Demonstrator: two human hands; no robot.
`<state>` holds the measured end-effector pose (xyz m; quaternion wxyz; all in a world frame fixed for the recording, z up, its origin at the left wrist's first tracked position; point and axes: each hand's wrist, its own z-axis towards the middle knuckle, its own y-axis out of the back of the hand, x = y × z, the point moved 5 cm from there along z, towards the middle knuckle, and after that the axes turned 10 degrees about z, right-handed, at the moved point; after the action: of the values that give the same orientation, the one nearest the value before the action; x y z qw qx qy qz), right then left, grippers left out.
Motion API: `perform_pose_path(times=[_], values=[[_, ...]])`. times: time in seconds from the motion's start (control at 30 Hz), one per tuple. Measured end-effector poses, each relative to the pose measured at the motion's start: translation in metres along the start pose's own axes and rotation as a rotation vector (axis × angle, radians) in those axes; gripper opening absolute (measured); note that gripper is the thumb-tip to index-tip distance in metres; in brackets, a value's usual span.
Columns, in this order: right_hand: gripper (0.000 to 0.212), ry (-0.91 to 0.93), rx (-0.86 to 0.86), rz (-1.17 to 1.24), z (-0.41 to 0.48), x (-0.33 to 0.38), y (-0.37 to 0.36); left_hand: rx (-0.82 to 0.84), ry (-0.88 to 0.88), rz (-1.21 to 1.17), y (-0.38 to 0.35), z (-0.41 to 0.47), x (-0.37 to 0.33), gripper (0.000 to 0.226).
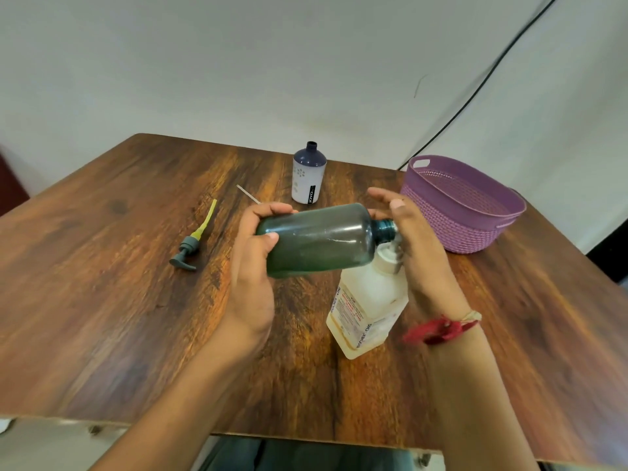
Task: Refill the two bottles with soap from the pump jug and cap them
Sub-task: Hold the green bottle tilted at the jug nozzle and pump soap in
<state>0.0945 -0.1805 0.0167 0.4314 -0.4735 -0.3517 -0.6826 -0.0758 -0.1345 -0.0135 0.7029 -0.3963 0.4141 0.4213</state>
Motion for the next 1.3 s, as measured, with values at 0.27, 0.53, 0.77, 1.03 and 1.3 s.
perform_pose_path(times=[0.27,0.53,0.77,1.03,1.3], values=[[0.035,-0.086,0.058,0.205,0.007,-0.001,0.005,0.05,0.12,0.064,0.004,-0.001,0.004,0.025],[0.038,-0.047,0.058,-0.001,-0.003,0.002,0.0,0.25,0.287,0.104,0.006,-0.003,-0.001,0.05],[0.045,-0.153,0.172,0.345,0.006,0.002,0.001,0.347,0.407,-0.071,0.009,-0.008,0.006,0.053],[0.037,0.093,0.091,-0.14,0.002,0.008,0.001,0.276,0.445,-0.046,0.005,-0.005,0.0,0.049],[0.056,-0.324,0.158,0.143,-0.002,0.0,0.0,0.223,0.432,-0.023,0.002,-0.005,-0.013,0.042]])
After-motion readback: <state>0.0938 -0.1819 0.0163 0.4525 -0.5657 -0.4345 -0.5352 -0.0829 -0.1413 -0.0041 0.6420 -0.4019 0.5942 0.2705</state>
